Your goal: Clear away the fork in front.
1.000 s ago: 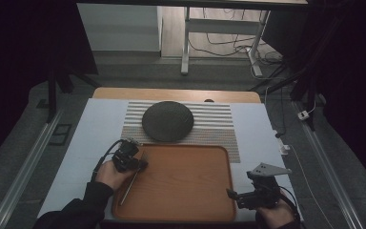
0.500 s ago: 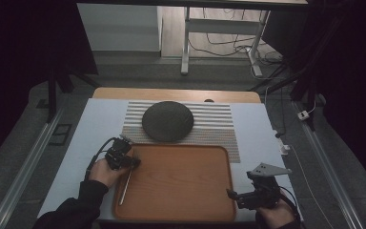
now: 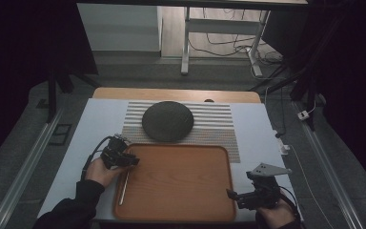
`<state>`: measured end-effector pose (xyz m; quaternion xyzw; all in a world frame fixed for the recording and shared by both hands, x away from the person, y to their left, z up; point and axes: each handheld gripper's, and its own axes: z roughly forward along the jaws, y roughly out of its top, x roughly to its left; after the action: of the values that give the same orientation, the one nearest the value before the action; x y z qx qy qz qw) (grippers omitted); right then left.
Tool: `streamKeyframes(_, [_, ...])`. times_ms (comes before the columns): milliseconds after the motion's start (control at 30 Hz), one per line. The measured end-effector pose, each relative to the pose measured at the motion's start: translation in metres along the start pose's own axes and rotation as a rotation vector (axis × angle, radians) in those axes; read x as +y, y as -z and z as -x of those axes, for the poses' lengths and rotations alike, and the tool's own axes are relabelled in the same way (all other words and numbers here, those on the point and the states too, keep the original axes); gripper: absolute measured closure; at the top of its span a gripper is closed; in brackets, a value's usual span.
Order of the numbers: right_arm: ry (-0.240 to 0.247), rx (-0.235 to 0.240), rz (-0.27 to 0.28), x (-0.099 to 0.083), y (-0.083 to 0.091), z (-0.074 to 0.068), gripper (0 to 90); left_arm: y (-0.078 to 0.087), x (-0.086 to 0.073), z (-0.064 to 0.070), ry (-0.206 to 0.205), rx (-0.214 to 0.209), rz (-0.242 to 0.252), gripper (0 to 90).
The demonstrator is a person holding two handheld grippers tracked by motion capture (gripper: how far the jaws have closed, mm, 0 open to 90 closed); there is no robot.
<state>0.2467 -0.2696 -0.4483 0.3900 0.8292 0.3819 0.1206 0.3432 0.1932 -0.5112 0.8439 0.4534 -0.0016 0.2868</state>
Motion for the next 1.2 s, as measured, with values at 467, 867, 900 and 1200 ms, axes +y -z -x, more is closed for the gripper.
streamKeyframes(467, [-0.004, 0.003, -0.001, 0.0, 0.0, 0.0, 1.3, 0.04, -0.011, 0.012, -0.048, -0.047, 0.15, 24.2])
streamKeyframes(867, [-0.006, 0.005, -0.001, 0.0, 0.0, 0.0, 1.3, 0.071, -0.038, 0.023, -0.024, -0.052, 0.209, 11.2])
streamKeyframes(900, [-0.005, 0.005, -0.001, 0.0, 0.0, 0.0, 1.3, 0.072, -0.04, 0.024, -0.027, -0.05, 0.212, 10.3])
streamKeyframes(1200, [-0.006, 0.004, -0.001, 0.0, 0.0, 0.0, 1.3, 0.089, -0.062, 0.029, -0.017, -0.048, 0.261, 4.6])
